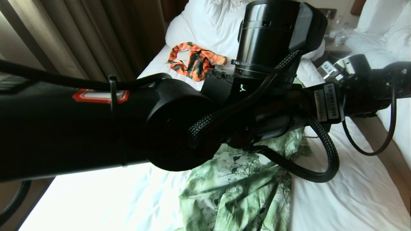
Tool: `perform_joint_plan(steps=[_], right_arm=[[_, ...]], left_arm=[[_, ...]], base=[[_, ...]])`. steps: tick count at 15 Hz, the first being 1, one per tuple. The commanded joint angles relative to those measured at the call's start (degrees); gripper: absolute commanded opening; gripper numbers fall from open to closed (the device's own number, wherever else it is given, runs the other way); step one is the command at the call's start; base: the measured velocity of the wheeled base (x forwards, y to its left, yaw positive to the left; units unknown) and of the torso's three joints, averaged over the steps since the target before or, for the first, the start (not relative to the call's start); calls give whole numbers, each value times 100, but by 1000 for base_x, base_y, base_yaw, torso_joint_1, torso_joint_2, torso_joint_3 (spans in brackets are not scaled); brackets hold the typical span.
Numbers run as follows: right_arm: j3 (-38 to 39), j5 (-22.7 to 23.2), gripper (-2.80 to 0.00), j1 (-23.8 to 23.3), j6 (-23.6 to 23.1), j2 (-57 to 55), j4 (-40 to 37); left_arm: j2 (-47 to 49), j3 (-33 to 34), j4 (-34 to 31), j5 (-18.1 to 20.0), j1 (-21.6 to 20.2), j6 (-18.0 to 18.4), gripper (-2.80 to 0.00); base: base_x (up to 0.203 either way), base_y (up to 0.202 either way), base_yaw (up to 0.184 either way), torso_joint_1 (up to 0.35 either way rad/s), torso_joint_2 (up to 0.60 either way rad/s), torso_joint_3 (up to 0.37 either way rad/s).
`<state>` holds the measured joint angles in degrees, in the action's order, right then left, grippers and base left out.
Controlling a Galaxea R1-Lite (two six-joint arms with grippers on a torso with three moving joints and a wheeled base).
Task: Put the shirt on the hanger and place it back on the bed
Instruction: Hook one side of the shirt onto the hanger
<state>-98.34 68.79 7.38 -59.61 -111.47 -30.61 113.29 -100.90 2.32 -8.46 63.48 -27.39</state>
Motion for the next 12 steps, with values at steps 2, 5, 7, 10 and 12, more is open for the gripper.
perform_joint_plan(steps=[2, 5, 7, 10, 12], right_arm=[[43, 47, -280, -8, -33, 35, -6], [34, 47, -280, -8, -33, -6, 54], [52, 47, -280, -17, -33, -50, 220], [52, 43, -280, -8, -16, -37, 240], [43, 38, -280, -25, -8, 56, 236]], left_arm=[[26, 24, -57, -154, 16, -49, 0], [-212, 406, -338, -278, 146, -192, 0], [-428, 989, -337, -273, 225, -280, 0], [-724, 1348, -405, -541, 443, -586, 0], [-944, 1919, -390, -776, 506, -602, 0]], base=[[0, 0, 0, 0, 0, 0], [0, 0, 0, 0, 0, 0], [0, 0, 0, 0, 0, 0], [0, 0, 0, 0, 0, 0], [0, 0, 0, 0, 0, 0]])
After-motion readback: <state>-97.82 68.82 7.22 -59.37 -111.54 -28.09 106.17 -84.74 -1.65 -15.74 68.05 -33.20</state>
